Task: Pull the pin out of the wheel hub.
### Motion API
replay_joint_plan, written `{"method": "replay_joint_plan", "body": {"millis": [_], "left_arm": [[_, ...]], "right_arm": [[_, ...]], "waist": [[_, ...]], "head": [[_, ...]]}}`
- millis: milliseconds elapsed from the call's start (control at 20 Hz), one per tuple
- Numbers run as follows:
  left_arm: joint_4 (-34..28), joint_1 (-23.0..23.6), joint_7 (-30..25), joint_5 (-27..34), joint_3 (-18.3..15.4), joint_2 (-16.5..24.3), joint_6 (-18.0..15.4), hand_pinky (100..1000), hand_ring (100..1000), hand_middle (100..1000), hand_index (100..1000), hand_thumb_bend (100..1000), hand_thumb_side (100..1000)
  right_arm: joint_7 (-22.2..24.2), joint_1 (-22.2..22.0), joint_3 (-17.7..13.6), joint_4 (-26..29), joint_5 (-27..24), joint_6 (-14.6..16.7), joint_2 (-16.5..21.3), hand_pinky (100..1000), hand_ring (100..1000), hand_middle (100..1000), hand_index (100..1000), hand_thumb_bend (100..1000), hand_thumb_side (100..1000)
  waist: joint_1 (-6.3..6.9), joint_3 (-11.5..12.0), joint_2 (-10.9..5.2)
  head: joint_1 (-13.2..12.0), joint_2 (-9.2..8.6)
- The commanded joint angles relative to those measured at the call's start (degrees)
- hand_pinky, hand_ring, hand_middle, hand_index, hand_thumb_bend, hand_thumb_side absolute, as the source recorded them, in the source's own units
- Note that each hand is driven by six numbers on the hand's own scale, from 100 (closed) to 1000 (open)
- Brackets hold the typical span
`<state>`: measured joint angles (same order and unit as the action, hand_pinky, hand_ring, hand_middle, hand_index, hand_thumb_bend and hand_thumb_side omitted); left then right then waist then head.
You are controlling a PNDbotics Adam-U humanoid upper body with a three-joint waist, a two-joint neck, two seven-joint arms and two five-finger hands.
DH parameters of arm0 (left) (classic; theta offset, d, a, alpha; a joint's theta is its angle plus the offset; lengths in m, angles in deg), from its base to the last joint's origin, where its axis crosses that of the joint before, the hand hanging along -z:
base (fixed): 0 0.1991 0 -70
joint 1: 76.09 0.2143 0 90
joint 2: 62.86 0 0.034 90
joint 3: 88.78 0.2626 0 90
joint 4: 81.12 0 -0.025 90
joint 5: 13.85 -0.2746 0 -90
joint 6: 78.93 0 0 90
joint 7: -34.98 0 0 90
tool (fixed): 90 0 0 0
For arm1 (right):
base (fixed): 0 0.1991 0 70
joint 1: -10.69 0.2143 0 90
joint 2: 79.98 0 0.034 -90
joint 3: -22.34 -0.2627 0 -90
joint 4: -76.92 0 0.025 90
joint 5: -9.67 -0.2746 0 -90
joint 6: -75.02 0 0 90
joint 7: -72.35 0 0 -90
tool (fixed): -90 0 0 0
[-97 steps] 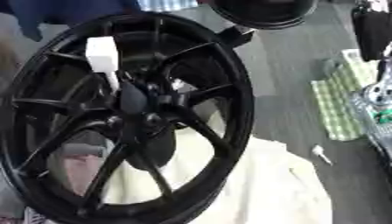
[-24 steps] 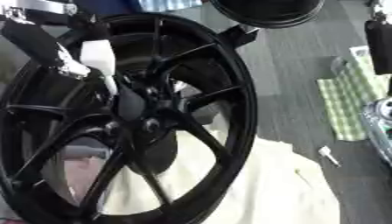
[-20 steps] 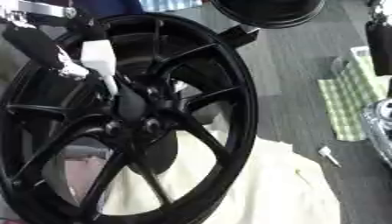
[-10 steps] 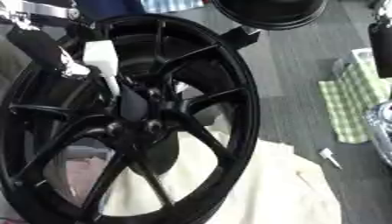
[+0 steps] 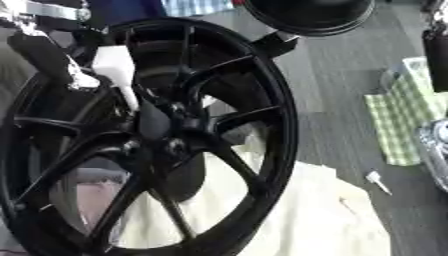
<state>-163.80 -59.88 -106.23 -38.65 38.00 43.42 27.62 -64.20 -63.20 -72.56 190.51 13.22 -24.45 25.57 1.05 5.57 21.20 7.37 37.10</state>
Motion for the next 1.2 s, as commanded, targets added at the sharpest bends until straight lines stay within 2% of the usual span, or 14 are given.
{"method": "replay_joint_plan", "body": {"millis": [50,300,500,900,1200], "left_arm": [[-0.3,-0.8,-0.8,-0.8,-1.3,0.7,1.6,723,634,458,611,210,179],[-1.7,-1.3,-0.8,0.5,-2.6,0.9,3.7,706,605,413,559,140,169],[-2.8,-1.8,-0.8,1.4,-3.5,1.1,5.5,695,591,392,537,144,153],[-5.2,-2.9,-0.8,3.5,-5.8,1.7,8.9,687,572,359,512,137,187],[-7.4,-4.4,-0.8,5.4,-9.2,2.8,10.9,684,563,346,507,100,189]], "right_arm": [[-0.2,0.4,-0.5,1.0,-0.1,0.2,0.8,524,552,552,718,100,563],[-0.3,0.3,-0.5,1.0,-0.1,0.1,0.7,524,553,552,717,100,563],[-0.4,0.2,-0.5,1.0,-0.1,0.1,0.7,525,553,553,717,100,563],[-0.5,0.1,-0.6,1.0,0.1,0.0,0.7,526,554,553,717,100,563],[-0.5,0.0,-0.7,1.0,0.2,0.0,0.7,527,555,554,717,100,564]], "waist": [[-0.17,-0.1,-1.09],[-0.18,0.0,-1.21],[-0.19,0.1,-1.32],[-0.16,0.2,-1.64],[-0.19,0.6,-1.86]], "head": [[-0.1,-0.73],[-0.2,-0.63],[-0.1,-0.64],[0.0,-0.59],[0.0,-0.37]]}}
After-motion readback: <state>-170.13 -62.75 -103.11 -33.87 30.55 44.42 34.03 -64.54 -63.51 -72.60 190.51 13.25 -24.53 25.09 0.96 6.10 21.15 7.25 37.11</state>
